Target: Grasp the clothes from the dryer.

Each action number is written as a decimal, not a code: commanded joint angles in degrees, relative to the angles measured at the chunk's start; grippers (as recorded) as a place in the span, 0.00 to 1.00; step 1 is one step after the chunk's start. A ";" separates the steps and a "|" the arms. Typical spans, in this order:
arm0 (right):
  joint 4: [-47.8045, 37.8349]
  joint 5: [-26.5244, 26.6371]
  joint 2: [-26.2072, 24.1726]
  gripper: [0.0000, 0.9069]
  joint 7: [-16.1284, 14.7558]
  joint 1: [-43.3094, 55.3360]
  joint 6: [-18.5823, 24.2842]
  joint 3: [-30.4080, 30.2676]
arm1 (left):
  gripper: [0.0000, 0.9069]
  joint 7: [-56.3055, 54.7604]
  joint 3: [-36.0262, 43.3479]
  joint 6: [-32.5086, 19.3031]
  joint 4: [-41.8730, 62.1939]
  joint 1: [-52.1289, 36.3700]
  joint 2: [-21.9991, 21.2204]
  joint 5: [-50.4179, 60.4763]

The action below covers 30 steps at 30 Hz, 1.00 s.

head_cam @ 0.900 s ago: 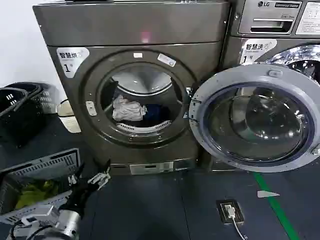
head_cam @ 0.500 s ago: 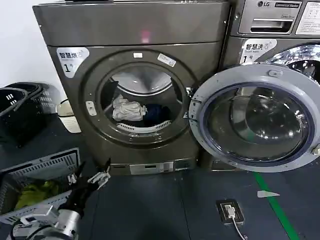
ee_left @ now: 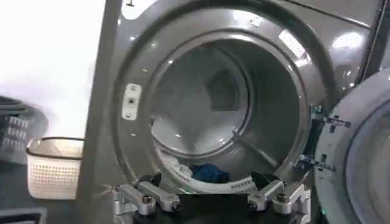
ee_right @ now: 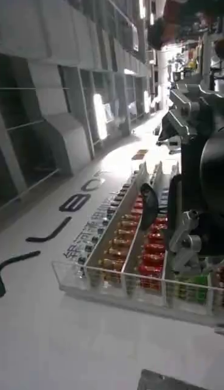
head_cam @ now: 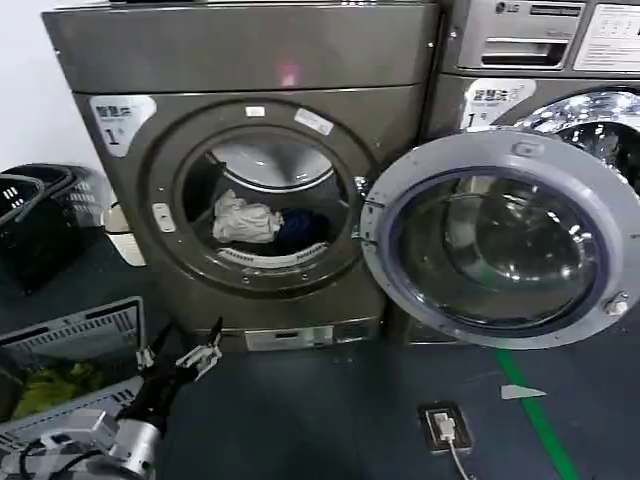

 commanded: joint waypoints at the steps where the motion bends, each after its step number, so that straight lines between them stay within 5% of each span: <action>1: 0.11 0.03 0.00 1.00 -0.27 0.01 0.14 -0.04 | 1.00 0.02 -0.03 0.04 0.04 -0.04 0.01 0.04; 30: 0.92 -0.15 0.62 1.00 -3.73 0.86 3.78 -1.79 | 1.00 0.84 -0.06 0.08 0.56 -0.95 -0.01 0.25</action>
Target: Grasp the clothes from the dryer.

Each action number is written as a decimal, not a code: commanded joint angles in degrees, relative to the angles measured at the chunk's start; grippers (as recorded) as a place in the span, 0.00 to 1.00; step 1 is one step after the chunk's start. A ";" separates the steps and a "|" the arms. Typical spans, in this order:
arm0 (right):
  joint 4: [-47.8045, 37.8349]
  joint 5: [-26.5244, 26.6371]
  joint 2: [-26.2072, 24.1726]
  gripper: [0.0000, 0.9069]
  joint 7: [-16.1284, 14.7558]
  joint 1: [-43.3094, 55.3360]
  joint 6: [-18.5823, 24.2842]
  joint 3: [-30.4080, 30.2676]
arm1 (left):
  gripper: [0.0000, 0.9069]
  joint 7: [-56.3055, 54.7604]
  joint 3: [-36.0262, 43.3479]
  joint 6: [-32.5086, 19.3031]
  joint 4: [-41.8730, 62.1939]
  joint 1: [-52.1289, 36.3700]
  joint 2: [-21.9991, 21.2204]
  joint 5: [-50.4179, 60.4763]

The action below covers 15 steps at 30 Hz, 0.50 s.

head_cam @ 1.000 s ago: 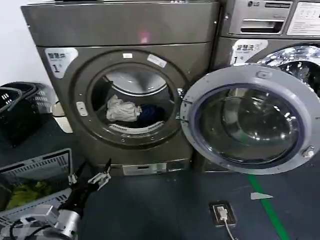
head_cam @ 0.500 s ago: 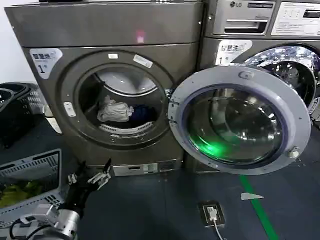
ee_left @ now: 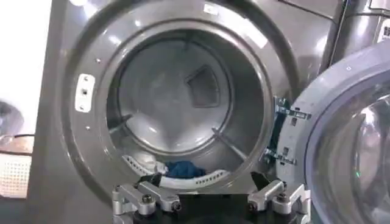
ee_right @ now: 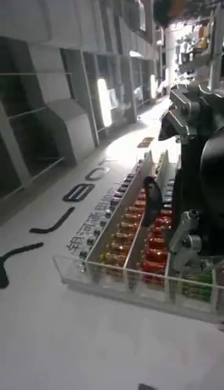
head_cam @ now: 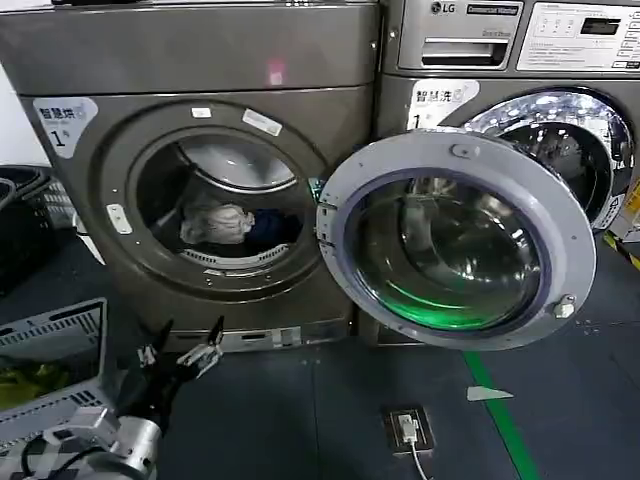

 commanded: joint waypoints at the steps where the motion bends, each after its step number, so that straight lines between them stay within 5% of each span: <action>1: 0.11 0.04 -0.01 1.00 -0.64 0.03 0.86 -0.06 | 1.00 0.07 -0.06 -0.04 -0.16 -0.02 0.03 -0.03; 15: 1.56 1.41 0.32 1.00 -4.43 -0.79 0.81 0.93 | 1.00 0.03 -1.26 -0.07 -0.75 -0.23 1.01 -0.49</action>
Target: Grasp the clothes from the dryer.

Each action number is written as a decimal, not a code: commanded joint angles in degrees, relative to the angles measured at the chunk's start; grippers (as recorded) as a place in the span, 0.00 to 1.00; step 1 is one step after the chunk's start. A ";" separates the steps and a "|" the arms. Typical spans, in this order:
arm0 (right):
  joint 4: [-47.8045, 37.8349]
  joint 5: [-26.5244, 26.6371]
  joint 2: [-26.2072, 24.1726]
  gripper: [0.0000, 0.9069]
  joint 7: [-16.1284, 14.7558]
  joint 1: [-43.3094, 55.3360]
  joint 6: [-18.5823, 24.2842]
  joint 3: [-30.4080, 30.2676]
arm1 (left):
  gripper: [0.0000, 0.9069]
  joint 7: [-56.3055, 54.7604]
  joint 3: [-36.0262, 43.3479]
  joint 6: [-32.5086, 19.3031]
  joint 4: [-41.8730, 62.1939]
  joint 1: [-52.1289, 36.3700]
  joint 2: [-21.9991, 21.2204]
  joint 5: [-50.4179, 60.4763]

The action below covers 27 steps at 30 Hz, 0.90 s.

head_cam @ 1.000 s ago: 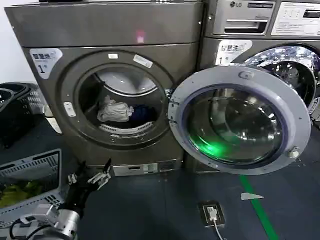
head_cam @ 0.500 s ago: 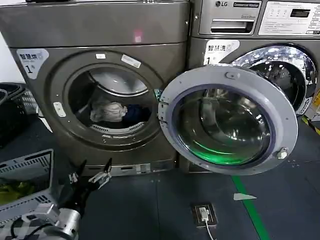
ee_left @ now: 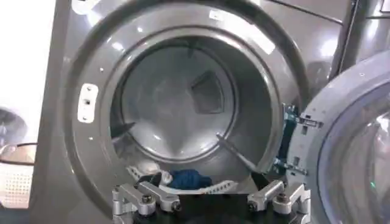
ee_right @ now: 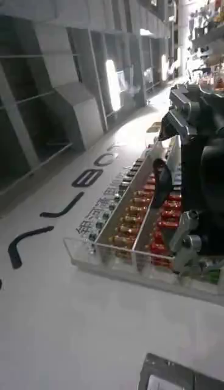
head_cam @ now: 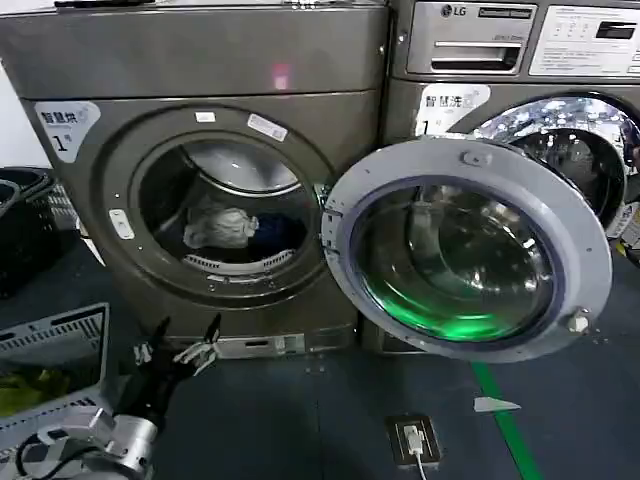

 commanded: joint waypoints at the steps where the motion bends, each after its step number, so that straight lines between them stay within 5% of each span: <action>1: 0.19 0.33 0.03 1.00 -1.29 -0.04 0.01 0.07 | 1.00 0.00 -0.38 0.06 -0.29 -0.06 0.36 -0.24; 27: 0.60 0.97 0.60 1.00 -0.30 0.21 -0.11 0.06 | 1.00 0.12 -0.40 0.22 0.04 -0.51 0.09 -0.44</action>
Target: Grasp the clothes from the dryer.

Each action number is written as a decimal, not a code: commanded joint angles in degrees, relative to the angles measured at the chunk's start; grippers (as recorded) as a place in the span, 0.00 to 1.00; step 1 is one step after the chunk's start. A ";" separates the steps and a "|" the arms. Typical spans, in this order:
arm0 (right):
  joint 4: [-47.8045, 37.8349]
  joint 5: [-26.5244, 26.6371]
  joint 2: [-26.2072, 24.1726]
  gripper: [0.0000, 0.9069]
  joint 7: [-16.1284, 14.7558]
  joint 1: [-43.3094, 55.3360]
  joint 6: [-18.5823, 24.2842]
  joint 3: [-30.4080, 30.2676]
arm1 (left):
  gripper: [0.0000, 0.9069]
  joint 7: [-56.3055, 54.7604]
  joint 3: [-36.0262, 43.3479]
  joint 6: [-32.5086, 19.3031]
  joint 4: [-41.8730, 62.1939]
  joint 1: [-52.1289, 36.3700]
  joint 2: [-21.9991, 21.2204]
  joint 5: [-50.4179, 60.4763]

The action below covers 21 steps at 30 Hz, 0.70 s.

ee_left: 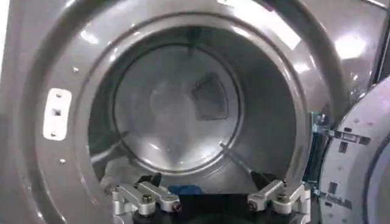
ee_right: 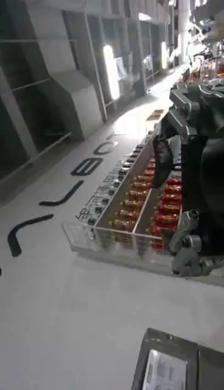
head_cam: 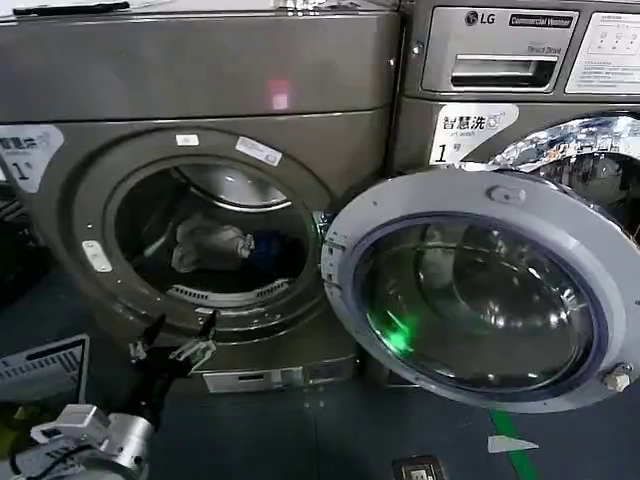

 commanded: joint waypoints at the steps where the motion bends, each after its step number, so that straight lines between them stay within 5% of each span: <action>1: 0.00 0.01 0.01 1.00 0.07 0.01 0.07 -0.02 | 1.00 0.04 0.02 0.04 0.19 -0.12 0.02 -0.01; 21: 0.57 0.05 0.60 1.00 -0.25 0.27 0.10 -0.51 | 1.00 0.12 -0.30 -0.01 -0.46 0.29 -0.01 0.07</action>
